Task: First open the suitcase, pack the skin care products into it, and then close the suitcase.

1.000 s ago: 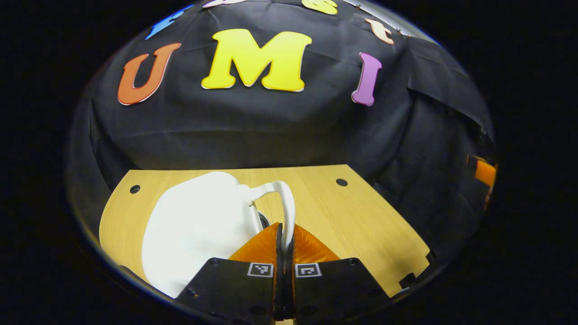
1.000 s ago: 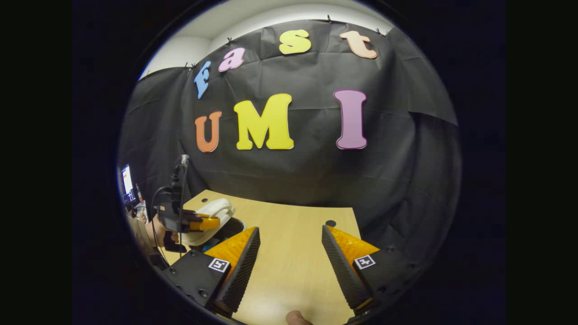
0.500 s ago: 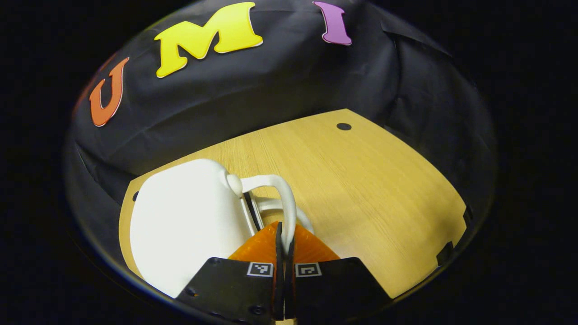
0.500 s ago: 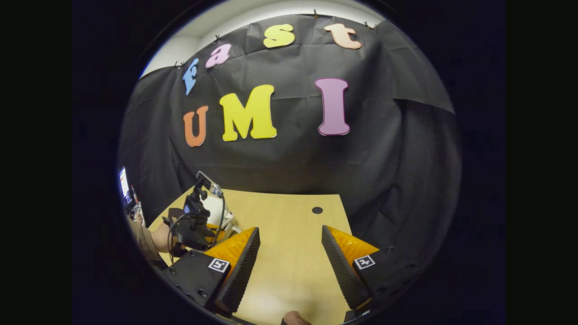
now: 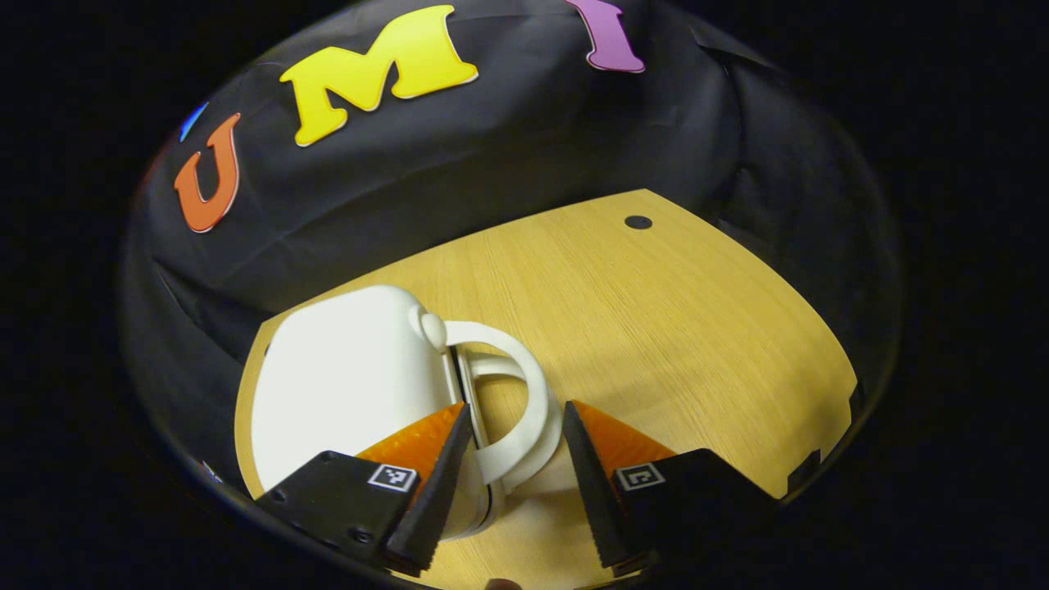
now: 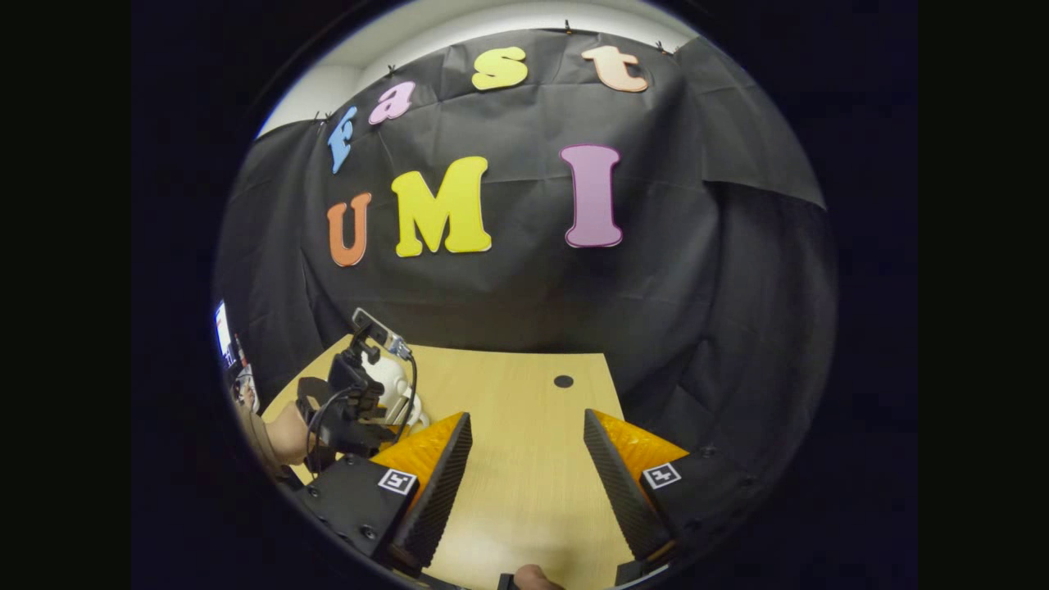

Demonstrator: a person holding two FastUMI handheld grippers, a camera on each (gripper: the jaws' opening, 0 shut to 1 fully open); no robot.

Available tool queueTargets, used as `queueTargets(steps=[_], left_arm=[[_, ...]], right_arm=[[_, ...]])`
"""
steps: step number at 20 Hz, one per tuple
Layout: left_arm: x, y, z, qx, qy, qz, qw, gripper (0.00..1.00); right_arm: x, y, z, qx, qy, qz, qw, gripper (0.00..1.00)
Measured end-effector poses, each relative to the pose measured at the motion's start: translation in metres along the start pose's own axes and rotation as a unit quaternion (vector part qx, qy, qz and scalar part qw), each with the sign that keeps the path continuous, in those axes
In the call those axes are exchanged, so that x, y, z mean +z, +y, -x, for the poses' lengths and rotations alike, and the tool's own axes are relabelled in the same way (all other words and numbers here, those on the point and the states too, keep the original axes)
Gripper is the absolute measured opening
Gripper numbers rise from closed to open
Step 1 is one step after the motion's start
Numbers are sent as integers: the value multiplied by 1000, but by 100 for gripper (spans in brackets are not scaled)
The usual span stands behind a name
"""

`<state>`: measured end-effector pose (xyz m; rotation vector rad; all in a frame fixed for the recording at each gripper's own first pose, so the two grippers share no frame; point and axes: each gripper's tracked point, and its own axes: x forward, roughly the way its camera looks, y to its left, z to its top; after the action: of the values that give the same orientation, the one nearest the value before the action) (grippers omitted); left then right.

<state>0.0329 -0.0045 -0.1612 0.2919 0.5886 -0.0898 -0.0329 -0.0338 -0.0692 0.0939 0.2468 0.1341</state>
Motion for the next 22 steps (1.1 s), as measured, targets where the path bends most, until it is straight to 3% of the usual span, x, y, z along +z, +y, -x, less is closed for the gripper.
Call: queueTargets(steps=[2, 3, 6, 10, 11, 14, 15, 16, 18, 19, 21, 22], left_arm=[[25, 25, 34, 48, -47, 23, 997, 88], [37, 38, 50, 68, -71, 41, 994, 91], [72, 71, 106, 107, -134, 90, 981, 97], [112, 102, 162, 121, -210, 119, 963, 98], [116, 108, 174, 121, -223, 129, 959, 98], [132, 123, 203, 110, -258, 150, 948, 98], [135, 126, 212, 110, -268, 149, 945, 98], [139, 128, 218, 108, -273, 148, 944, 98], [143, 132, 227, 103, -282, 147, 943, 98], [143, 134, 228, 101, -285, 145, 942, 98], [143, 134, 231, 95, -292, 142, 941, 99], [143, 133, 231, 92, -293, 142, 941, 98]], right_arm=[[8, 7, -2, 1, -2, 6, 1000, 81], [11, 12, -3, 1, -3, 8, 1000, 77], [41, 27, -2, -4, -27, 16, 999, 81], [82, 43, -3, -35, -67, 11, 997, 77], [92, 50, -4, -37, -80, 7, 996, 81], [115, 72, -4, -38, -118, 2, 992, 81], [120, 76, -6, -41, -129, 4, 991, 77], [124, 80, -7, -46, -138, 6, 989, 81], [125, 91, -10, -49, -140, 9, 989, 77], [125, 95, -11, -48, -140, 8, 989, 81], [127, 100, -9, -50, -147, 7, 988, 81], [127, 102, -9, -51, -150, 10, 987, 77]])
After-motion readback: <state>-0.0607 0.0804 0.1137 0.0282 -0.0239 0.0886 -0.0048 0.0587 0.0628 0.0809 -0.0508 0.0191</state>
